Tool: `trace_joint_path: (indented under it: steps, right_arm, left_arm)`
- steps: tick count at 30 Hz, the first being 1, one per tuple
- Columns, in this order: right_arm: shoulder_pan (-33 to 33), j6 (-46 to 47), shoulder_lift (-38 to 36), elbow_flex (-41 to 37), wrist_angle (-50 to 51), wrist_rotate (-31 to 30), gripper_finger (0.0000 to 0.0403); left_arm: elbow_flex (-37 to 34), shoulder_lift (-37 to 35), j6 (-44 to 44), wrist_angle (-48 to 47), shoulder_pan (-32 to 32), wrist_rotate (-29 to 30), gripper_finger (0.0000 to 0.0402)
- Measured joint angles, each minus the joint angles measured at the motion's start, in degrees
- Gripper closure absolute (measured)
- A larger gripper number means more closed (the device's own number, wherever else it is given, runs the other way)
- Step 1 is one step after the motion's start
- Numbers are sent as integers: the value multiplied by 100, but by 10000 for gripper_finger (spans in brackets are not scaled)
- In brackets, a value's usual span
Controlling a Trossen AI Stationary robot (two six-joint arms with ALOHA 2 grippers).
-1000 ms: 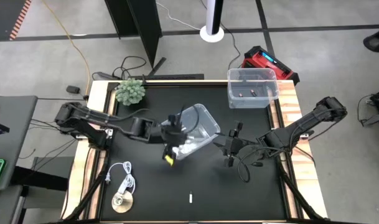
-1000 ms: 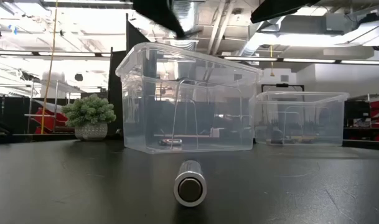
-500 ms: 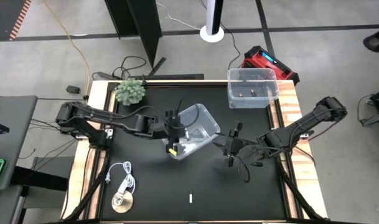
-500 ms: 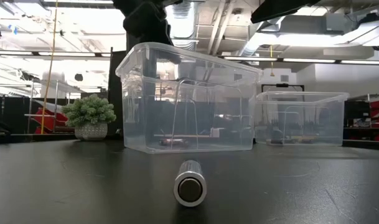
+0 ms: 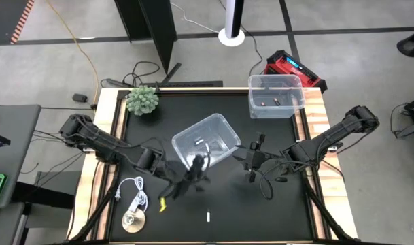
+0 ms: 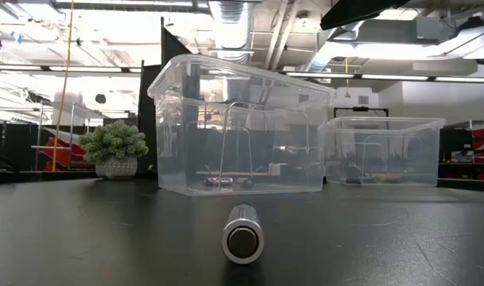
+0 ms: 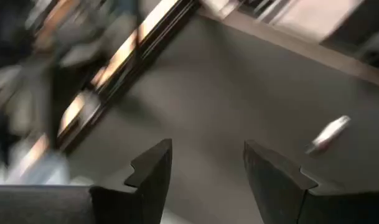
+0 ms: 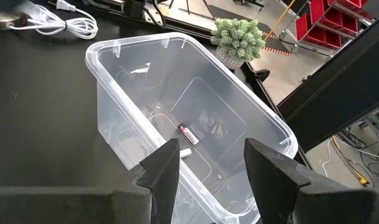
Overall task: Sort batteries
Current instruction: Put the silver battery into the bottom transparent bin
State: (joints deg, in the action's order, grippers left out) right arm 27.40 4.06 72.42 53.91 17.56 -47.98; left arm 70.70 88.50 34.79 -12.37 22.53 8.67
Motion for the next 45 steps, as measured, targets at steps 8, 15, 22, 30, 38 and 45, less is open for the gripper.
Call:
trace_joint_path:
  steps: [8, 15, 22, 30, 38, 45]
  right_arm:
    - [0, -5, 0, 0, 15, 2, 207]
    - [0, -5, 0, 0, 9, 2, 207]
    - [0, -2, -2, 0, -5, 2, 207]
    - [-3, -2, 0, 1, -19, 3, 207]
    - [-17, 0, -2, 1, -43, 2, 207]
    - [-17, 0, -2, 0, -48, 2, 207]
  left_arm:
    - [6, 987, 142, 406, 357, -900, 207]
    - [6, 1797, 396, 767, 463, -982, 207]
    - [6, 2334, 308, 1086, 463, -1249, 207]
    - [10, 2708, 251, 1443, 416, -1551, 207]
    - [17, 3046, 93, 1689, 331, -1611, 207]
    - [19, 3048, -252, 1522, 247, -1648, 228]
